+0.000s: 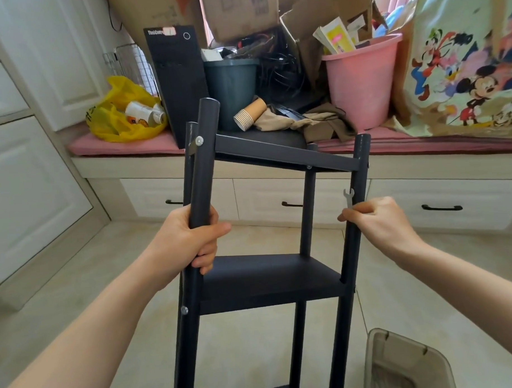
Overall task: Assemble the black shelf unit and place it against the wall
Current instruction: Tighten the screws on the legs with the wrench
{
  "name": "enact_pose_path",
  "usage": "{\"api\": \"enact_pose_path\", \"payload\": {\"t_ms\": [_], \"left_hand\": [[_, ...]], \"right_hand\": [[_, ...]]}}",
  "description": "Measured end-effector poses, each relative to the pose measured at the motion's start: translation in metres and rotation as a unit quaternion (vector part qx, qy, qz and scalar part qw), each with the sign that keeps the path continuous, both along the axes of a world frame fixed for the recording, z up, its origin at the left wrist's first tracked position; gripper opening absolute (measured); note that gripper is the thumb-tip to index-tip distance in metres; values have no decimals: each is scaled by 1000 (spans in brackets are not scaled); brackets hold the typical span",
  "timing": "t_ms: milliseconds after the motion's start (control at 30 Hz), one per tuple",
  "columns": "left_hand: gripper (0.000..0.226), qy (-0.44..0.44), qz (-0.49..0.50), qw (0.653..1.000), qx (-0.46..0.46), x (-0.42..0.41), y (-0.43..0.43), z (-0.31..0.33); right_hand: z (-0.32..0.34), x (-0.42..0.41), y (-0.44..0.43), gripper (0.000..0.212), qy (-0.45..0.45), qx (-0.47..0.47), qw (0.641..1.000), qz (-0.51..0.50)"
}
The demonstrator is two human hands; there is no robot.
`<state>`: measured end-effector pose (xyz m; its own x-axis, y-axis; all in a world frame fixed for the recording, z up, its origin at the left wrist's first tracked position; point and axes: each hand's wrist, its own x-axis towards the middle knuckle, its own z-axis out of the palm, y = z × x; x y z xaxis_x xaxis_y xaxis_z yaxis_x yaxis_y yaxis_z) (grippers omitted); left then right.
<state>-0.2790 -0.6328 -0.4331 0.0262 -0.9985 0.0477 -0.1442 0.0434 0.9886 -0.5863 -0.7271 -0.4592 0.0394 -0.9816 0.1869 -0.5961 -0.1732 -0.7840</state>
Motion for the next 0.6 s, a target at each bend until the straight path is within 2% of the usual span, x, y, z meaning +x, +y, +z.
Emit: {"api": "enact_pose_path", "payload": {"t_ms": [167,267,467,600], "left_hand": [[30,1,-2,1000,-12,4,-3,-3],[25,-28,20,999,-34,10,-6,-5],[24,-35,150,987,-41,30,-22,-16],[20,-58,201,976,-57,40,-32,-23]], "right_hand": [[-2,9,-7,20,-162,130,978,24],[-1,13,-8,22,-182,106,977,13],[15,23,1,28,-214,51,974,53],[28,31,7,28,-231,33,970,68]]}}
